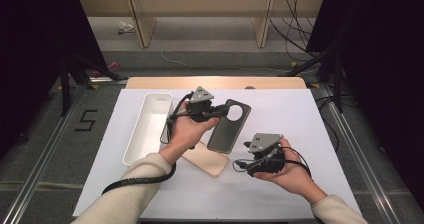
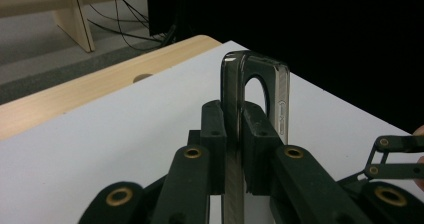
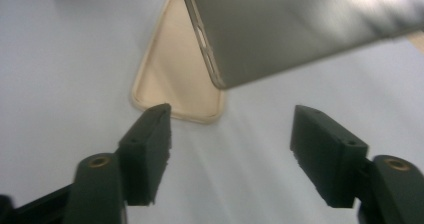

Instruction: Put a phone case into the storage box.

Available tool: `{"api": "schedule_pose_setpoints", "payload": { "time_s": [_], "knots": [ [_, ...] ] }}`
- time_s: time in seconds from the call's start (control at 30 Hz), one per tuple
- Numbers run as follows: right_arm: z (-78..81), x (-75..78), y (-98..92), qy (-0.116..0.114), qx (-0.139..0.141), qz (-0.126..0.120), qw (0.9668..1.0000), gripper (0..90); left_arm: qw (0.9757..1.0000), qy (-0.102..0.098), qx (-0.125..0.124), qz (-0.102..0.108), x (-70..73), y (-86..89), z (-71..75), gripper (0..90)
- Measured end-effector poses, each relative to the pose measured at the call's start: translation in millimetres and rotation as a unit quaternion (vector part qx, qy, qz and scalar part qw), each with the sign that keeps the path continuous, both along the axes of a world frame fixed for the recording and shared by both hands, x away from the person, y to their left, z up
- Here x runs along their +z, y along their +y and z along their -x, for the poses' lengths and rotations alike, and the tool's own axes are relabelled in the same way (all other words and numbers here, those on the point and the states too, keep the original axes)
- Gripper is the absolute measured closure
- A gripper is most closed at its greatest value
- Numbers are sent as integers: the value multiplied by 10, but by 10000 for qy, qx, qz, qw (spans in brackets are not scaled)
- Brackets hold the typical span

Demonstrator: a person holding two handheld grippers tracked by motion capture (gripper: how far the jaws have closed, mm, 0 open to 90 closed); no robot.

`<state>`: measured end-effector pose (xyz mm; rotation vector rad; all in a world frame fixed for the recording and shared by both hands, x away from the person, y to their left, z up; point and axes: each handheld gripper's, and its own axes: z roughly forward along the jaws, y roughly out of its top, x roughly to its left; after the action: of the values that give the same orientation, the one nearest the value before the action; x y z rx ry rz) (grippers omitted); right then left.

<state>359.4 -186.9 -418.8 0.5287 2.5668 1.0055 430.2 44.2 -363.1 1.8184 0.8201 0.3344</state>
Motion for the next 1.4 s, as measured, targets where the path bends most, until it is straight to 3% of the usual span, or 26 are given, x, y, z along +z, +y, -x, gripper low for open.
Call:
{"api": "schedule_pose_setpoints", "payload": {
  "time_s": [0.07,0.2,0.37,0.53,0.83,1.4],
  "knots": [
    [-3,-11,-29,50,-107,-77,9999,279,9999,-126,-34,-44,13,61,7,816],
    [-33,-21,-92,17,-370,-333,9988,198,9999,-161,-18,45,35,154,19,817],
    [-59,-24,-143,-117,-658,-412,9969,188,9997,-186,19,156,69,272,26,817],
    [-77,-26,-204,-80,-839,-552,9949,169,9994,-293,48,183,112,374,26,817],
    [-93,-37,-246,-6,-1034,-603,9928,167,9985,-430,64,326,179,544,17,817],
    [-106,-43,-277,-3,-1136,-685,9912,167,9969,-669,155,370,238,786,-9,816]
  ]
}}
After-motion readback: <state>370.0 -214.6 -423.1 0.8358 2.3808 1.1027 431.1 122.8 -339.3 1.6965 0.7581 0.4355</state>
